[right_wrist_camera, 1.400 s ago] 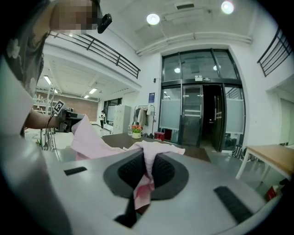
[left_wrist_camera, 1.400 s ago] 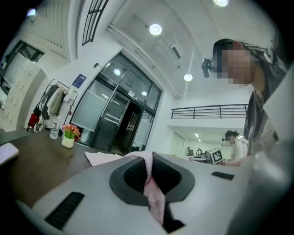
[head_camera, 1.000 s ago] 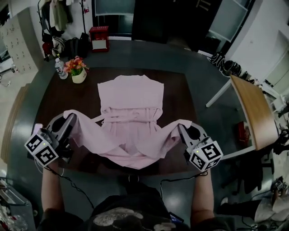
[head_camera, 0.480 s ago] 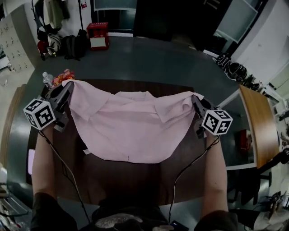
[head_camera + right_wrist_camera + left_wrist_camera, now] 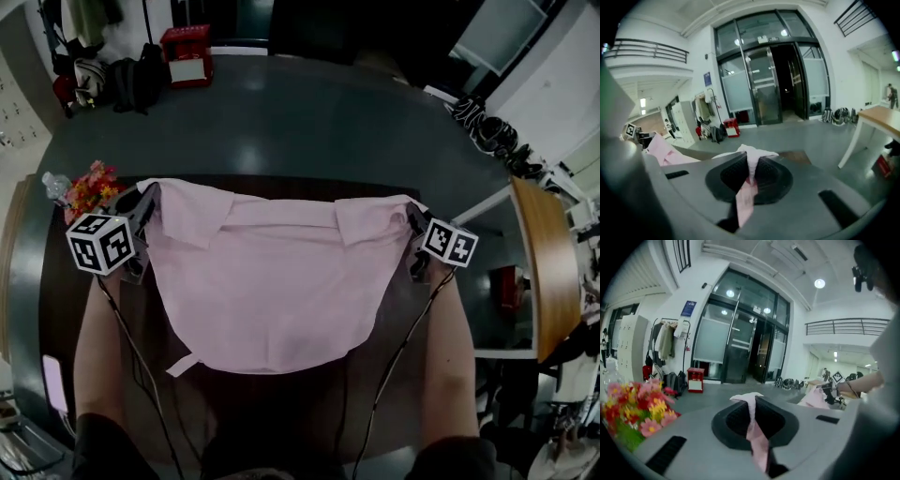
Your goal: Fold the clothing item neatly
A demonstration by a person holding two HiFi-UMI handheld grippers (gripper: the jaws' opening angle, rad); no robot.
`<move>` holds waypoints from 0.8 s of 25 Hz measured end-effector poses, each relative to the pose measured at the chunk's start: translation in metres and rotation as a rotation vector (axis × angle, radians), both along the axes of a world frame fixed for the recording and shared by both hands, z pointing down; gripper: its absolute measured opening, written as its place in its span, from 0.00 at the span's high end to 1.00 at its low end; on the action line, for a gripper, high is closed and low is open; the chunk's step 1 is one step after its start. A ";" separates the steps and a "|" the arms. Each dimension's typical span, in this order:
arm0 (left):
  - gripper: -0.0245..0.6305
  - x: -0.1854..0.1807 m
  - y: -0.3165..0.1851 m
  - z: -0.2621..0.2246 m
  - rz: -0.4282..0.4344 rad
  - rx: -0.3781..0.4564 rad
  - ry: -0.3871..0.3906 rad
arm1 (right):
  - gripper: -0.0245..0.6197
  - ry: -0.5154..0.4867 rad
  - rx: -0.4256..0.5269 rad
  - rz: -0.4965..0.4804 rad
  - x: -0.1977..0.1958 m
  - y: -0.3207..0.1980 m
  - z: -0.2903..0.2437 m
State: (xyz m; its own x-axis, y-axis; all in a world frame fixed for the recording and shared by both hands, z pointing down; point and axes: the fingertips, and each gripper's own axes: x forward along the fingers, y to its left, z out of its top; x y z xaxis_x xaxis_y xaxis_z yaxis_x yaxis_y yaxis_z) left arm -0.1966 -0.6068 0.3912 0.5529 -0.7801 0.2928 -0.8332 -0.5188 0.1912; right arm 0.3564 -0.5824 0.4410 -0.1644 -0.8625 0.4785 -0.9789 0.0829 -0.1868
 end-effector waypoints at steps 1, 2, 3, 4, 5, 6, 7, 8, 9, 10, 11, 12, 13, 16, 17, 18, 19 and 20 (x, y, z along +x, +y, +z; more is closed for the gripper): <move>0.94 0.003 -0.001 0.027 -0.004 -0.048 -0.034 | 0.96 0.028 -0.076 0.030 0.008 0.004 0.030; 0.94 0.003 -0.001 0.051 -0.014 -0.095 -0.063 | 0.96 0.066 -0.142 0.052 0.014 0.009 0.056; 0.94 0.001 -0.001 0.073 -0.028 -0.138 -0.092 | 0.96 0.106 -0.188 0.065 0.019 0.013 0.076; 0.94 -0.003 -0.001 0.092 -0.046 -0.176 -0.121 | 0.96 0.138 -0.215 0.071 0.023 0.016 0.091; 0.94 -0.011 0.000 0.107 -0.069 -0.208 -0.149 | 0.96 0.155 -0.227 0.075 0.026 0.018 0.101; 0.94 -0.021 -0.001 0.118 -0.096 -0.236 -0.171 | 0.96 0.156 -0.230 0.082 0.028 0.018 0.107; 0.94 -0.031 -0.004 0.127 -0.123 -0.261 -0.181 | 0.96 0.147 -0.226 0.094 0.031 0.016 0.109; 0.94 -0.040 -0.009 0.133 -0.144 -0.282 -0.181 | 0.96 0.133 -0.216 0.108 0.033 0.013 0.110; 0.94 -0.046 -0.013 0.138 -0.157 -0.296 -0.175 | 0.96 0.122 -0.204 0.122 0.035 0.008 0.109; 0.94 -0.050 -0.018 0.140 -0.164 -0.300 -0.172 | 0.96 0.118 -0.194 0.132 0.036 0.004 0.109; 0.93 -0.054 -0.021 0.140 -0.170 -0.294 -0.176 | 0.96 0.124 -0.189 0.135 0.036 0.001 0.108; 0.93 -0.057 -0.024 0.140 -0.177 -0.282 -0.191 | 0.96 0.140 -0.189 0.132 0.034 0.000 0.109; 0.92 -0.059 -0.026 0.139 -0.182 -0.268 -0.214 | 0.93 0.162 -0.192 0.124 0.032 -0.001 0.109; 0.72 -0.059 -0.025 0.139 -0.176 -0.246 -0.291 | 0.81 0.213 -0.184 0.112 0.030 0.001 0.107; 0.71 -0.058 -0.022 0.139 -0.174 -0.241 -0.306 | 0.75 0.220 -0.176 0.114 0.031 0.002 0.105; 0.71 -0.057 -0.018 0.138 -0.175 -0.236 -0.312 | 0.74 0.223 -0.169 0.118 0.031 0.005 0.103; 0.71 -0.057 -0.012 0.137 -0.179 -0.229 -0.314 | 0.72 0.219 -0.164 0.122 0.031 0.009 0.101; 0.71 -0.056 -0.006 0.136 -0.184 -0.220 -0.314 | 0.72 0.211 -0.158 0.128 0.031 0.014 0.099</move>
State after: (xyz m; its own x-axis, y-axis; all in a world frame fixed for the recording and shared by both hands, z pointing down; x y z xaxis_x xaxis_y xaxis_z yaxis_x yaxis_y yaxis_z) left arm -0.2527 -0.6126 0.5268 0.2679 -0.7571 0.5958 -0.9435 -0.3315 0.0029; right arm 0.3870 -0.5683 0.5401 0.0585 -0.7817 0.6209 -0.9981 -0.0577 0.0214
